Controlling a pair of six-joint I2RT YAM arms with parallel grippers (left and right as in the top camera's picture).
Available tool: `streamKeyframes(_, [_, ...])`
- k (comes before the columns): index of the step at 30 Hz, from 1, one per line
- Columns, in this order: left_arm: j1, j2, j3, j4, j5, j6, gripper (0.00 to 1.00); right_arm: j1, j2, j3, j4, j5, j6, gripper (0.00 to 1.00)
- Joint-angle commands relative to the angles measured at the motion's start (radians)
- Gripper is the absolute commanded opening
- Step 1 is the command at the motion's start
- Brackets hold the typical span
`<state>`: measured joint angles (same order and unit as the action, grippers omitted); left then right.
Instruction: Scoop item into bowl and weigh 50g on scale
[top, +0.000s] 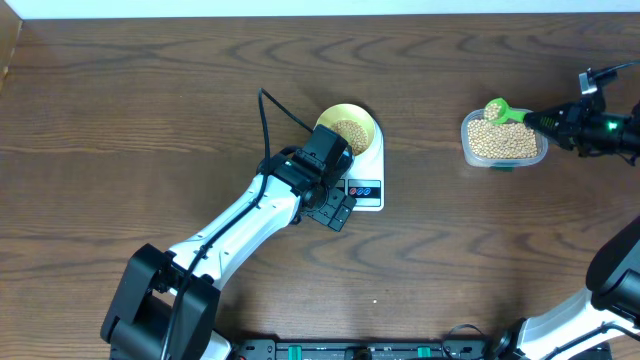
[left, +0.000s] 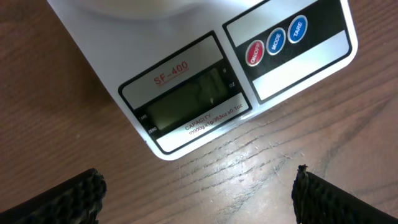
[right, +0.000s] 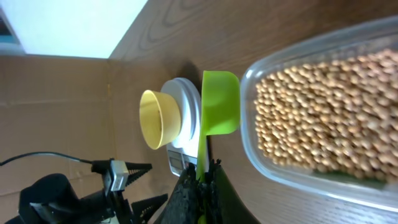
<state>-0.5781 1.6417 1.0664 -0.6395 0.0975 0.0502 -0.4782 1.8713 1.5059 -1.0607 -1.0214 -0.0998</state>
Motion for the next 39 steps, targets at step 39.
streamKeyframes(39, [-0.002,-0.007,0.002,0.002,-0.032,0.010,0.98,0.649,0.012,0.003,0.458,0.103,0.039,0.01])
